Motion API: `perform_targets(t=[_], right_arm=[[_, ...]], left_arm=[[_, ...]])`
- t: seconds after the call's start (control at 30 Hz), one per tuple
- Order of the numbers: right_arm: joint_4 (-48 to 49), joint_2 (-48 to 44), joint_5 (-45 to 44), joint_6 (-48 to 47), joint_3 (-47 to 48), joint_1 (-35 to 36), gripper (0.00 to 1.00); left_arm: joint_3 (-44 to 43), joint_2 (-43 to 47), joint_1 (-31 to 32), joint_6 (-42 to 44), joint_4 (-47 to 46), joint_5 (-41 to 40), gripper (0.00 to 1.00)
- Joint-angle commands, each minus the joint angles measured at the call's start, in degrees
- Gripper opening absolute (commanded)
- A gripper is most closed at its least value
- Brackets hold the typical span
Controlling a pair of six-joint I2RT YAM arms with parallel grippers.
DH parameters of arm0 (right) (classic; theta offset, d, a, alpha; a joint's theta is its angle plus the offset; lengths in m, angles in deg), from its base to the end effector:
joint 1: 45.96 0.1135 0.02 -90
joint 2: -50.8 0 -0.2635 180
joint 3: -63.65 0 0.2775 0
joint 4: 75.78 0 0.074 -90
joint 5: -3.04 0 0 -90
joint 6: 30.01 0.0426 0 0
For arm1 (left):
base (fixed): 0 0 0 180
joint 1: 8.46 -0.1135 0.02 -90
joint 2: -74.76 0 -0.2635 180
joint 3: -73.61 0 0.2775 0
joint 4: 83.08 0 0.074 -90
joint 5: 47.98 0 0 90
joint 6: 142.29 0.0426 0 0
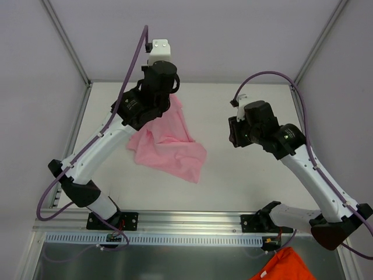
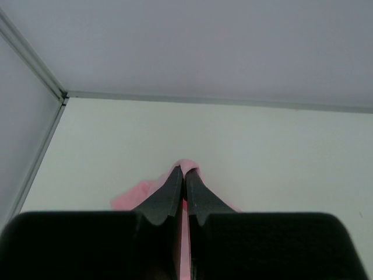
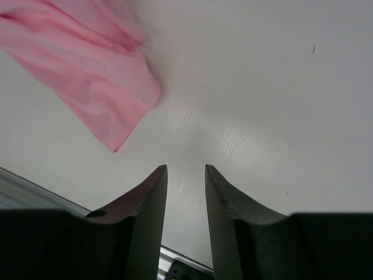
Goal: Fold and stack the t-shirts
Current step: Flatten out the tshirt
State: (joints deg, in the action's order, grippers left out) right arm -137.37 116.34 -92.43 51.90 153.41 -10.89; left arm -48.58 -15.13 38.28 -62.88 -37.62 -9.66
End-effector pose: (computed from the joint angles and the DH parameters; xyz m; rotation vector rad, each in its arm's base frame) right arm 0.2123 0.1440 0.3965 -0.7689 2.0867 0.1532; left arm 0.2655 -0.2333 0.5024 -0.0878 1.7107 0.0711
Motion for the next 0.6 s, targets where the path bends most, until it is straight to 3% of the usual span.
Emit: perform_targets(t=[0.0,0.13,0.33,0.57], right_arm=[[2.26,-2.61,3.71,1.86,-0.98,-0.18,0.37],[2.17,-1.91,4.86,1.51,-2.39,-0.09,0.39],[3.57,-1.03,6.97,1.51,-4.50,0.00,0.41],[4.37,4.15,9.78,2.38,-2.49,0.52,0.41]], left_arm=[[-6.47,-0.02,-0.69,6.02,-5.90,-2.29,0.00],[-11.83,-0.55,-0.60,5.14,-3.89,-0.27,0.00],[-11.23,2.52,-0.42,7.87,-6.69,0.44,0.00],[-4.39,7.09,-0.42,-1.52,-1.87,7.90,0.00]])
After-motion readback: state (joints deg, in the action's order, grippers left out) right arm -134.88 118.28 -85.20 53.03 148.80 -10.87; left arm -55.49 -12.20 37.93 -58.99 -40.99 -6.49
